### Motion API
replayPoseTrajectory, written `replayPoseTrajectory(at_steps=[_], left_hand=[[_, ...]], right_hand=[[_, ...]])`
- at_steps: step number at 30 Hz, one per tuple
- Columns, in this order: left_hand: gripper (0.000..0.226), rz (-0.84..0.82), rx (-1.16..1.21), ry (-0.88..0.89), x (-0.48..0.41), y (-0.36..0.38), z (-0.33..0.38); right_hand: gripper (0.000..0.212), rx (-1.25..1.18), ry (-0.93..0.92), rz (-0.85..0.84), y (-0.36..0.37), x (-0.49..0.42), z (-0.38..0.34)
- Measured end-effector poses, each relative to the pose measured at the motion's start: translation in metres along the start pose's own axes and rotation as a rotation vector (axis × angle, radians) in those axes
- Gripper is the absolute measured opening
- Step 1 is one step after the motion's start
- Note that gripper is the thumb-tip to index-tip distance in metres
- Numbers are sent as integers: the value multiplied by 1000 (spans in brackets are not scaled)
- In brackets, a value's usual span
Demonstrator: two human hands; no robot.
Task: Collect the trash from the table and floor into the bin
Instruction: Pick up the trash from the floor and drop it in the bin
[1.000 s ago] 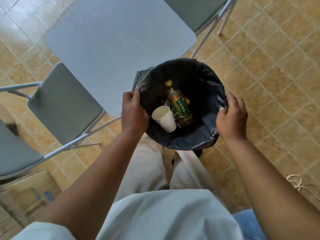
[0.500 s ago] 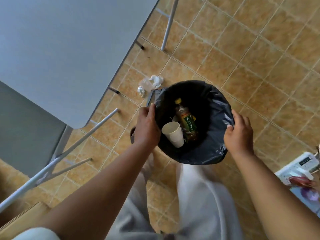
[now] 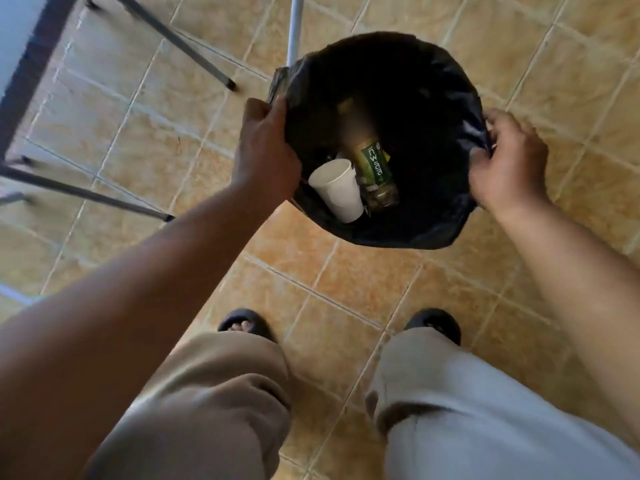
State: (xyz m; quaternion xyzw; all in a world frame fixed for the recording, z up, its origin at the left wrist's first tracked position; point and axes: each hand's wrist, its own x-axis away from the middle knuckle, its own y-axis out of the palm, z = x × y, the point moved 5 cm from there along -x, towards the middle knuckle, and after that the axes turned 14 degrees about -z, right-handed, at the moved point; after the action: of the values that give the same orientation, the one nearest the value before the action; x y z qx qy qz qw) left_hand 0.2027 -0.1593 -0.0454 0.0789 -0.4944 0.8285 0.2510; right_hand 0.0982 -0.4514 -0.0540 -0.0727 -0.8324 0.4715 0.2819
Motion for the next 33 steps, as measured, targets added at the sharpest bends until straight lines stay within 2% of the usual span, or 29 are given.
replayPoseTrajectory(at_steps=[6,11,29,33], left_hand=[[56,147,19,83,-83,-9,-9],[45,186,-45,203,-112,-14,-8],[64,254,27,231,-126,-1,-33],[61,261,52,239,-126,0,-36]], right_hand=[[48,-41,-100,144,-11,-74,-13],[50,-53,-163,190,-14,-93,-13],[46,-31,-280,358,-2,-105,-13],[49,82,-257,271,-3,-107,-15]])
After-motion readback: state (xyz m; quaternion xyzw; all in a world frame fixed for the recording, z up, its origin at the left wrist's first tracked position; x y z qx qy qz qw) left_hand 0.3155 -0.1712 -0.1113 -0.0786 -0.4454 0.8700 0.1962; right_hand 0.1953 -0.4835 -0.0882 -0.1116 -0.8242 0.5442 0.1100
